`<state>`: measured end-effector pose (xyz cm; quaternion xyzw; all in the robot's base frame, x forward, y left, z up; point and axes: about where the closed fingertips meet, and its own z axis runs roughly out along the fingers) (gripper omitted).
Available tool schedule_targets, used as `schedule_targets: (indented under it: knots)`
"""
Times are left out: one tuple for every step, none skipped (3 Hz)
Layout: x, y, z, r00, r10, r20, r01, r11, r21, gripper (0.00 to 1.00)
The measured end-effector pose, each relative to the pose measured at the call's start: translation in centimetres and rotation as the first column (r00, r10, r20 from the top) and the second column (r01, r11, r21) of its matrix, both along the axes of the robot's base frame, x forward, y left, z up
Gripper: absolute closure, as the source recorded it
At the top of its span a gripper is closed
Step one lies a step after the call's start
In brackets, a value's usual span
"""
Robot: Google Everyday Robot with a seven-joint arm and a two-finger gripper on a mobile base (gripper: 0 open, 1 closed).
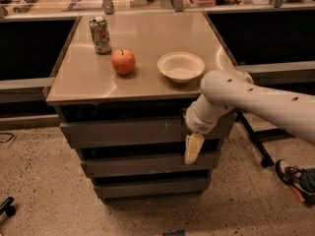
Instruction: Open top drawer
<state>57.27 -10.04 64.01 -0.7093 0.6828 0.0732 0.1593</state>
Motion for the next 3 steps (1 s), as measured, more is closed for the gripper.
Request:
schedule_targets:
  knots:
    - [-1.3, -0.1, 0.3, 0.9973, 0.009, -0.073, -0.01, 1.0, -0.014, 0.0]
    - [-3.0, 0.0, 1.1, 0.9917, 0.023, -0.127, -0.026, 0.999, -0.023, 0.0]
    - [-5.2, 0.0, 1.8, 0.9833, 0.027, -0.18, -0.032, 0.999, -0.024, 0.0]
